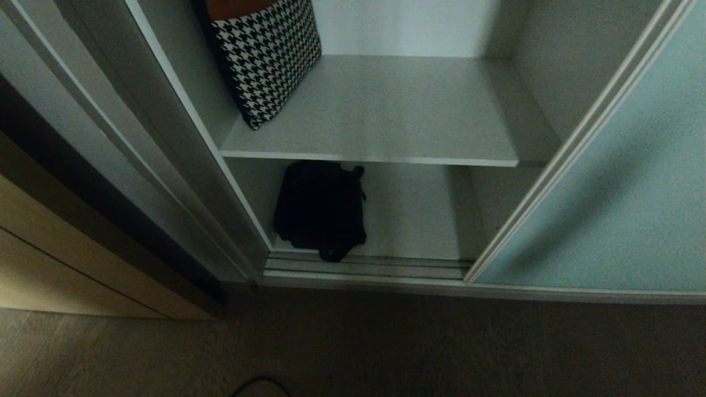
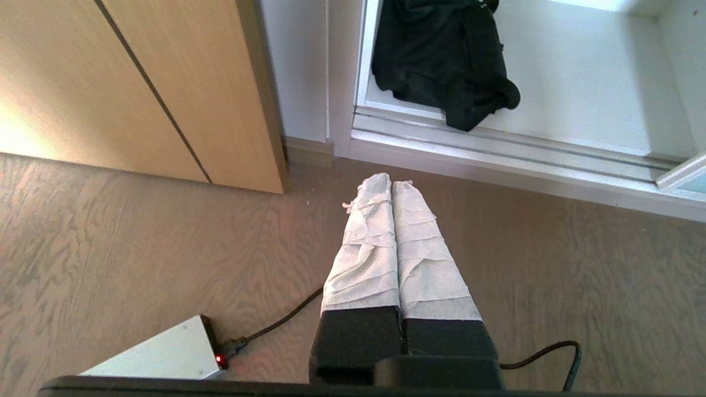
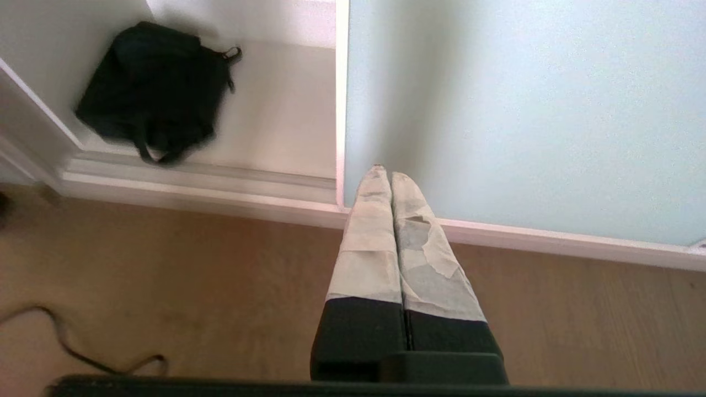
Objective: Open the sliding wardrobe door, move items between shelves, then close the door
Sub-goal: Close the door
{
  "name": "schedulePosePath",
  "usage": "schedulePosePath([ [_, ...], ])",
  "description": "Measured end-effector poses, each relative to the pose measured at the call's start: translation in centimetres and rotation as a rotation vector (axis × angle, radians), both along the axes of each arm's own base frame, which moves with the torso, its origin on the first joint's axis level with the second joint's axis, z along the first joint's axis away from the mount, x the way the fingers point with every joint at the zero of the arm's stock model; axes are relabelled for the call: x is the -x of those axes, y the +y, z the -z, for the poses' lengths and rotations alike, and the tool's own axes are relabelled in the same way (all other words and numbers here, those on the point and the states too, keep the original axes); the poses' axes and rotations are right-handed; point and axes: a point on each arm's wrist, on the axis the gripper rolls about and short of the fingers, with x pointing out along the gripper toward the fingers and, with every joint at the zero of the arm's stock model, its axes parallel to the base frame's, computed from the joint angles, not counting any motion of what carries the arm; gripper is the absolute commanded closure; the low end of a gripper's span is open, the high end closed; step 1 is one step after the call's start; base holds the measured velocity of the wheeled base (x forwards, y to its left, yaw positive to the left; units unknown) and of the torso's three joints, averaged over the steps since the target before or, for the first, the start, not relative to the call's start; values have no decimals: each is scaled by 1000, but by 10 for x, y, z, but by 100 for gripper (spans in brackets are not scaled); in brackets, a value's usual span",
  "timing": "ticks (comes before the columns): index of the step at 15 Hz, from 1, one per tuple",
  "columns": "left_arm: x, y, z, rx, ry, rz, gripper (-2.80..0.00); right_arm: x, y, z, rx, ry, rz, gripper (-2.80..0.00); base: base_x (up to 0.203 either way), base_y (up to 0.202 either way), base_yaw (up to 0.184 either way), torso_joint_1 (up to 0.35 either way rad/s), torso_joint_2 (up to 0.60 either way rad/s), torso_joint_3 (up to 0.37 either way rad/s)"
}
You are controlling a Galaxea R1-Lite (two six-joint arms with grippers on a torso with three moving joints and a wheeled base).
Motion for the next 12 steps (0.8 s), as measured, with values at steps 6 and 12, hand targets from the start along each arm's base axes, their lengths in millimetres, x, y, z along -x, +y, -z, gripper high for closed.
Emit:
schedulePosePath([
  [6,0,0,0,0,0,0,0,19,-3,-107,-267,26,-150,0,0,0,0,0,0,0],
  [12,0,0,0,0,0,0,0,-28,-4,-156,-498,214,-362,0,0,0,0,0,0,0],
])
